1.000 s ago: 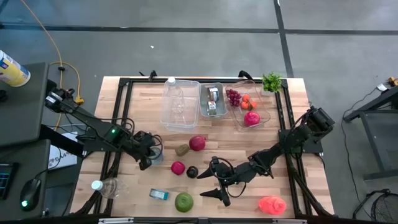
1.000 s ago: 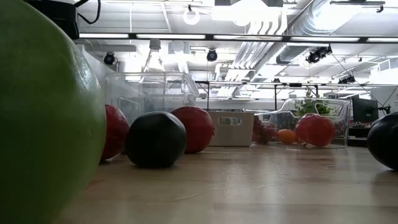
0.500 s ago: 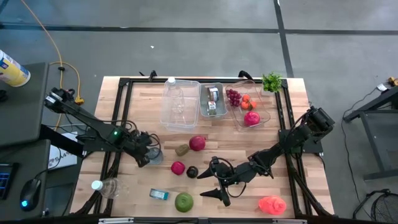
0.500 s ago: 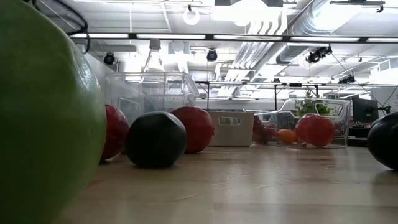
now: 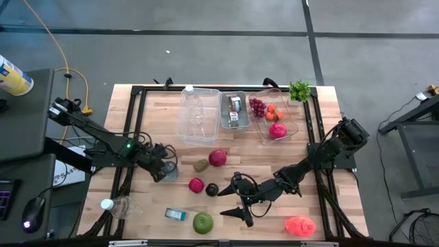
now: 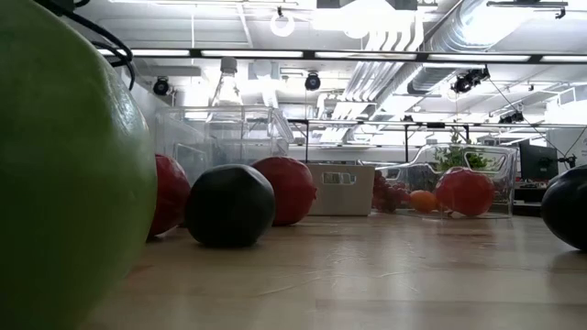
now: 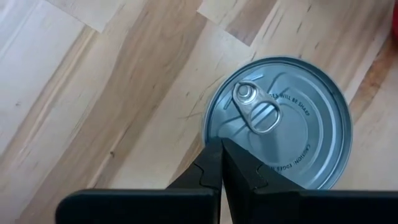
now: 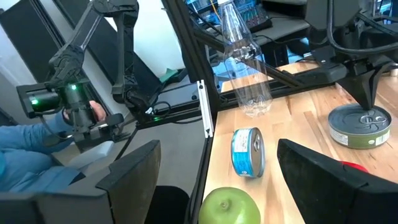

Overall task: Pick & Place Food Item
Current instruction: Put the green canned tuna into the white bin

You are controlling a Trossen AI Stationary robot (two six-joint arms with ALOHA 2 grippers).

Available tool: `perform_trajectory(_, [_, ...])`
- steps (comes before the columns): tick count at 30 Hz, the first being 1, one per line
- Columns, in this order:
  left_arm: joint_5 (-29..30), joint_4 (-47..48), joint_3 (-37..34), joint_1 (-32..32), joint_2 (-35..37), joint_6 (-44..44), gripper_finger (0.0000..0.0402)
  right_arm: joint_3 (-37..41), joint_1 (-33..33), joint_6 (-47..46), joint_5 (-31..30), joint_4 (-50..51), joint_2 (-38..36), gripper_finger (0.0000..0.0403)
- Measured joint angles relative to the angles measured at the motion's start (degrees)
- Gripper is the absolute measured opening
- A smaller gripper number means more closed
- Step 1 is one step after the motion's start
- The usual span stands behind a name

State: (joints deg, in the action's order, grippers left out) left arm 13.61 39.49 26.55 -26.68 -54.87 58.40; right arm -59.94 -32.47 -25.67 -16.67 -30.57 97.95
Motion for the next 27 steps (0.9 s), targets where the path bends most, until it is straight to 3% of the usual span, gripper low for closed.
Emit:
perform_trajectory(8, [1.2, 0.7, -2.1, 0.0, 1.0, 5.0, 0.0001, 0.0, -0.2, 0.0, 0.1, 0.0, 0.0, 0.0311])
perform_trajectory(21, [2.0, -1.1, -12.7, -1.3, 15.1, 12.5, 0.0001, 0.0, -0.2, -0.1, 0.1, 0.0, 0.0, 0.0311])
perform_trajectory(24, [2.3, 4.1, -13.4, -1.2, 16.4, 16.0, 0.0000, 0.0, -0.2, -0.1, 0.1, 0.0, 0.0, 0.0311])
perform_trajectory(27, [1.9, 3.5, -13.5, -1.2, 16.7, 16.4, 0.0000, 0.0, -0.2, 0.0, 0.1, 0.0, 0.0, 0.0311])
